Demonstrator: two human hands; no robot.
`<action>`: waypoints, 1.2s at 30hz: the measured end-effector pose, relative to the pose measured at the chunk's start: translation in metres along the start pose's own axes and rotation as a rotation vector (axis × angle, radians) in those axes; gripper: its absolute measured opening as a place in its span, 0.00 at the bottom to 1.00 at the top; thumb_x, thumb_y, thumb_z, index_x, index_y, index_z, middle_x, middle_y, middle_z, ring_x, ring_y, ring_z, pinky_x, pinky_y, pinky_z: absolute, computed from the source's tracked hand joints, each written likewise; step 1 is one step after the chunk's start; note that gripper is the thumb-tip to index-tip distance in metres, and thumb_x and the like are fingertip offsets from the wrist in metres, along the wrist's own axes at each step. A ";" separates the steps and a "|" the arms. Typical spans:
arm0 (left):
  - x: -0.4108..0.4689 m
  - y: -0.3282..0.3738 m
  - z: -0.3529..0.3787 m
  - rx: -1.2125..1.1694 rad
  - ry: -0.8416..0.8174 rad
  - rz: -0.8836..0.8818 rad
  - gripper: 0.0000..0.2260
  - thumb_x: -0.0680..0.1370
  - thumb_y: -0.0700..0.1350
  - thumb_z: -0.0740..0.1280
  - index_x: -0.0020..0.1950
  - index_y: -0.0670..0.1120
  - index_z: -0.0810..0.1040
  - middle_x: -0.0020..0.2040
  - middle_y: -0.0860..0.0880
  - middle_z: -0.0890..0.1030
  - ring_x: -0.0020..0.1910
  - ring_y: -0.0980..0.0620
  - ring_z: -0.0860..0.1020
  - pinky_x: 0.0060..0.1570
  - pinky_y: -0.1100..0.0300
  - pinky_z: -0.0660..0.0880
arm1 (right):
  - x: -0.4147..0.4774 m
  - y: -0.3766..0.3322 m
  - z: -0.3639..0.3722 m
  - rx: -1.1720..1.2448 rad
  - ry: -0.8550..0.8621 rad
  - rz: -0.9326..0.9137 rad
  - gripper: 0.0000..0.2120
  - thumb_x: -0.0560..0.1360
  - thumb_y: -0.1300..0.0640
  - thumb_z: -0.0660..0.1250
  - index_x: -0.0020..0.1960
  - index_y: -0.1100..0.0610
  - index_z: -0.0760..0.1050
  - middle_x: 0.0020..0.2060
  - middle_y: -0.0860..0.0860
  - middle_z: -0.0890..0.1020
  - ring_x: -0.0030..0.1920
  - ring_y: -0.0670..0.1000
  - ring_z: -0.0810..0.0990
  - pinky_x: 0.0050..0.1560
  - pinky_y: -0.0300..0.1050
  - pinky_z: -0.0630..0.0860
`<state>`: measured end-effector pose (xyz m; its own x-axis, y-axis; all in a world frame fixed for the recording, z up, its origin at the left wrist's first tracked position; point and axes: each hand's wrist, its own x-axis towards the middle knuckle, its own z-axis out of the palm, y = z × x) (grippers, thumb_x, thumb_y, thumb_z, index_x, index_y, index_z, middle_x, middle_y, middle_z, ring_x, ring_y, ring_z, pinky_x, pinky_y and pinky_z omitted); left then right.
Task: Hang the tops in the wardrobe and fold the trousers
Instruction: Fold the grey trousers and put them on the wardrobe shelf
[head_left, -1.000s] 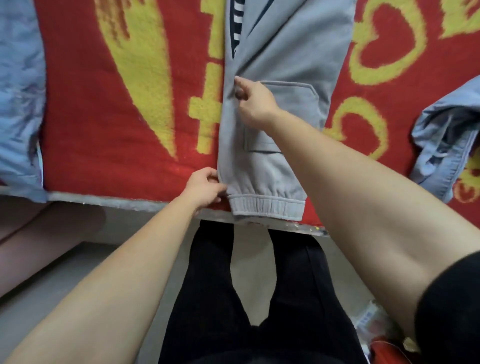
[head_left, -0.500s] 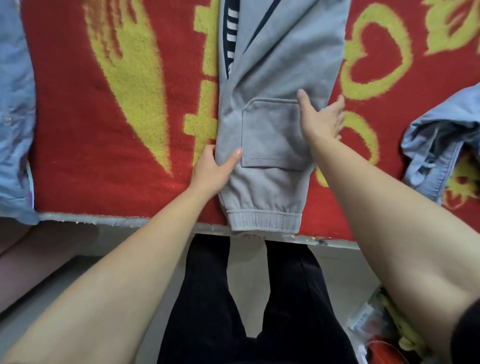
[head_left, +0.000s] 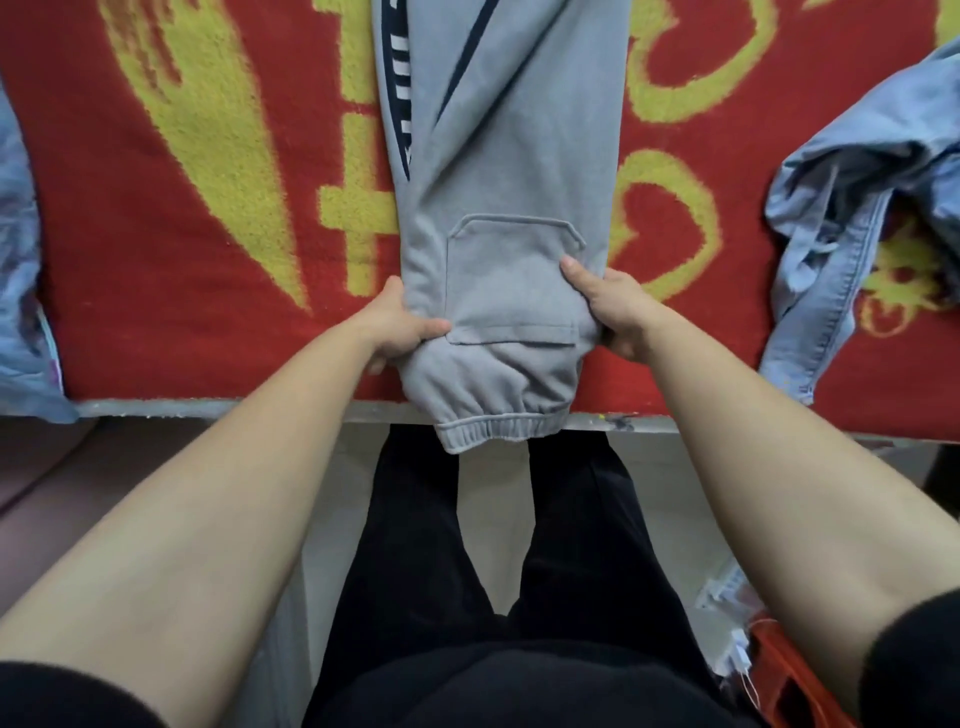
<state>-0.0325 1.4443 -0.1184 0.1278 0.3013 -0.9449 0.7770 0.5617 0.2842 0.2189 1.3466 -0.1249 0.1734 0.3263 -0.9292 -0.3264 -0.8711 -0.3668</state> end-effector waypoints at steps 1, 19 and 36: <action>0.000 -0.011 0.003 -0.006 -0.016 -0.023 0.39 0.59 0.55 0.79 0.65 0.49 0.65 0.61 0.49 0.78 0.58 0.47 0.78 0.60 0.45 0.76 | -0.004 0.008 -0.002 -0.011 0.000 0.021 0.18 0.79 0.48 0.68 0.62 0.59 0.79 0.57 0.53 0.84 0.58 0.53 0.83 0.63 0.53 0.78; 0.028 0.132 -0.025 0.252 0.605 0.442 0.25 0.72 0.62 0.70 0.63 0.49 0.76 0.54 0.50 0.80 0.55 0.49 0.78 0.57 0.53 0.74 | 0.049 -0.173 0.046 -0.237 0.517 -0.495 0.13 0.78 0.55 0.60 0.59 0.53 0.78 0.57 0.50 0.81 0.60 0.51 0.78 0.64 0.44 0.71; 0.059 0.143 -0.072 -0.262 0.544 0.442 0.15 0.75 0.56 0.70 0.53 0.46 0.80 0.46 0.53 0.83 0.44 0.56 0.80 0.51 0.61 0.77 | 0.108 -0.268 0.142 -0.548 0.311 -0.878 0.06 0.80 0.56 0.62 0.51 0.56 0.78 0.49 0.50 0.82 0.52 0.49 0.78 0.58 0.43 0.72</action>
<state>0.0418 1.5973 -0.1219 0.0183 0.8421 -0.5391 0.5428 0.4444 0.7127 0.1928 1.6676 -0.1334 0.3980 0.8764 -0.2712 0.4732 -0.4494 -0.7577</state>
